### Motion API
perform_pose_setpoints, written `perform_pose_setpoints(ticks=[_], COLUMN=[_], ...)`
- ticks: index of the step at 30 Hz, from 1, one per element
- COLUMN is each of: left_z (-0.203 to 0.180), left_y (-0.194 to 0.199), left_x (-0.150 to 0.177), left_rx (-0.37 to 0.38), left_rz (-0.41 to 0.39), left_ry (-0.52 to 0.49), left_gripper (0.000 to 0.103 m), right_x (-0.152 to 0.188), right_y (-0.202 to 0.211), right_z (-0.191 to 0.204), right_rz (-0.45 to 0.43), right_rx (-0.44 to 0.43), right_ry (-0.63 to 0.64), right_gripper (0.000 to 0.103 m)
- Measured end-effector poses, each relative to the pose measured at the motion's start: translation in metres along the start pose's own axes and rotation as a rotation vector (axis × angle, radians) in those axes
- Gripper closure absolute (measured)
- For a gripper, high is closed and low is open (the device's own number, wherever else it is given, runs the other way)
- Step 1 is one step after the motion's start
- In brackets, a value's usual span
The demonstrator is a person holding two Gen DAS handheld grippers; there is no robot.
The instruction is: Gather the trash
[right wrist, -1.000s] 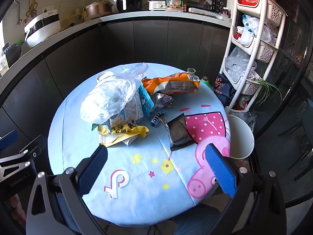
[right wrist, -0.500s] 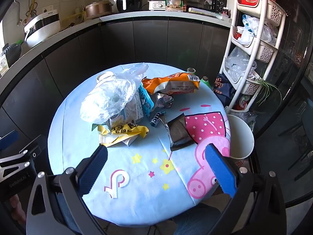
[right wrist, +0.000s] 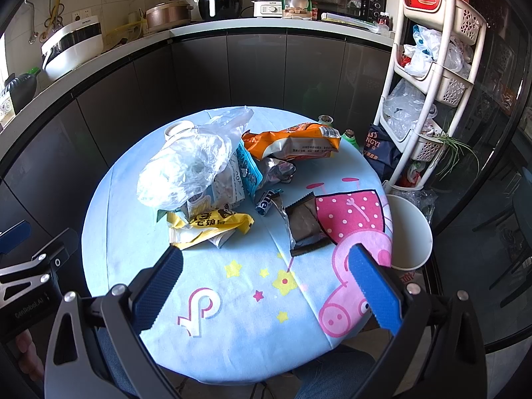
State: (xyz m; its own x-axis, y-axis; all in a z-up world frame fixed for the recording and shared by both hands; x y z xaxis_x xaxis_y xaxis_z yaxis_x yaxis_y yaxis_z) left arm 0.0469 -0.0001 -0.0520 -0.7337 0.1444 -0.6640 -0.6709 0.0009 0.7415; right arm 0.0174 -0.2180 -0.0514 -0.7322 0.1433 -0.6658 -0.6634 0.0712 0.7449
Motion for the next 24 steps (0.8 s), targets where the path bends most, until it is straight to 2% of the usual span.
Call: perform_pose_setpoints(ticks=[24], left_z=[0.0038], left_y=[0.0041], left_x=[-0.0055], left_rx=[0.0], left_rz=[0.002], left_ry=[0.002], left_gripper=[0.008], right_x=[0.0], right_y=[-0.0001], right_z=[0.0011], right_rz=[0.001], right_rx=[0.0], right_ry=[0.001], right_gripper=[0.003])
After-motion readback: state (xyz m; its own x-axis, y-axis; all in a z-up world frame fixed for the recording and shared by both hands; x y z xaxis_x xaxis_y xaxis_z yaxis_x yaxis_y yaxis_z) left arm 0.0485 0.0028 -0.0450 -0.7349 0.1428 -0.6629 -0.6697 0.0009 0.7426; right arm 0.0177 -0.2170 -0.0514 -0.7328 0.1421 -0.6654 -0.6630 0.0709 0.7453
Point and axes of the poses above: each gripper's, at about its wrist camera, not at the fingertips, and y roughly against the way its jaws point, z to its left, x to its underside, the point moved 7 cm from there along -y, roughly the way its jaws point, and after that the axes turned 3 degrees about -y, right-handed, at the moved point
